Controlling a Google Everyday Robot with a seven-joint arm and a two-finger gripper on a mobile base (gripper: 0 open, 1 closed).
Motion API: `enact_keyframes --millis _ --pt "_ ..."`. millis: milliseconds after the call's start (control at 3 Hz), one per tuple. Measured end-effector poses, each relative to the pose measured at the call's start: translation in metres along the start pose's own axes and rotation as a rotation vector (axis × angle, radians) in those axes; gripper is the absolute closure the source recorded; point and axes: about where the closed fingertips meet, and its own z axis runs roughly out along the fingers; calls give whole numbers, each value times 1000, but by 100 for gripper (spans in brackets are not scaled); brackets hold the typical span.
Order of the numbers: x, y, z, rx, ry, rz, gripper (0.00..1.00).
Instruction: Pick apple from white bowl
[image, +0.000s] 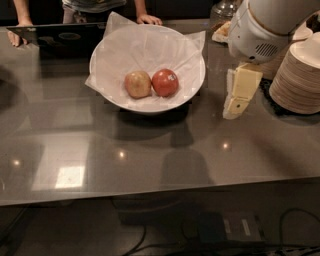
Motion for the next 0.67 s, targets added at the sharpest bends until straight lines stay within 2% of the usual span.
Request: enact_keyframes --millis 333,667 --pt "-3 -3 3 2 -21 -5 0" --pt "-21 -22 21 16 -89 -42 0"
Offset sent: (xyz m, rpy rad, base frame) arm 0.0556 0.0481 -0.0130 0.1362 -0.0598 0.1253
